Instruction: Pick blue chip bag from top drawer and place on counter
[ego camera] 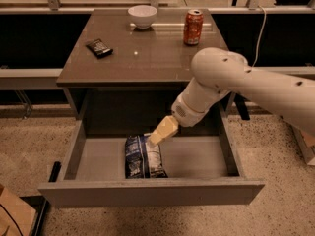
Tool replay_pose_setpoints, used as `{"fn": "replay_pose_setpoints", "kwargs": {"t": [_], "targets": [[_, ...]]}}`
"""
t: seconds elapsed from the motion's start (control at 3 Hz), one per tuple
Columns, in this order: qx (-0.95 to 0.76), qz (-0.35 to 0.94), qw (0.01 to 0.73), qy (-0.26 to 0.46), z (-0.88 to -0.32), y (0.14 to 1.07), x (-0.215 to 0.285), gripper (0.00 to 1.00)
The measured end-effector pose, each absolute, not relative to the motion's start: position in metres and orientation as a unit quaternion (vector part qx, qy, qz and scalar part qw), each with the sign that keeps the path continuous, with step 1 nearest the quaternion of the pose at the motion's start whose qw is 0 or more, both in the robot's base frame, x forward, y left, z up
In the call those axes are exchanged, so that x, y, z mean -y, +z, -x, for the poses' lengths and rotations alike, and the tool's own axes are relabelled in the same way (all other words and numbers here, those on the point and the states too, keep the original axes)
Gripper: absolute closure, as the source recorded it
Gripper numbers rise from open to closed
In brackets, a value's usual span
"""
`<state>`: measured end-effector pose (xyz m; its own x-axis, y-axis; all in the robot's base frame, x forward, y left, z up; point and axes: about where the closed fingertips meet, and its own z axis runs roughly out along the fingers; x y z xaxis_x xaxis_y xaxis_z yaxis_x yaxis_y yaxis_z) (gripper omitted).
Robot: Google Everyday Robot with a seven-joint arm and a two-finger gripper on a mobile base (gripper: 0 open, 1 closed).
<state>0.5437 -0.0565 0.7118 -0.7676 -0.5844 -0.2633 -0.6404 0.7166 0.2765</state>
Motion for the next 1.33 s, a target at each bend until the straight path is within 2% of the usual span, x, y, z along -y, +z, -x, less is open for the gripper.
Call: {"fn": "replay_pose_setpoints", "kwargs": {"t": [1.0, 1.33], "targets": [[-0.957, 0.207, 0.050, 0.195, -0.545, 0.631, -0.008, 0.00], [-0.962, 0.192, 0.046, 0.188, -0.539, 0.621, -0.017, 0.15]]}}
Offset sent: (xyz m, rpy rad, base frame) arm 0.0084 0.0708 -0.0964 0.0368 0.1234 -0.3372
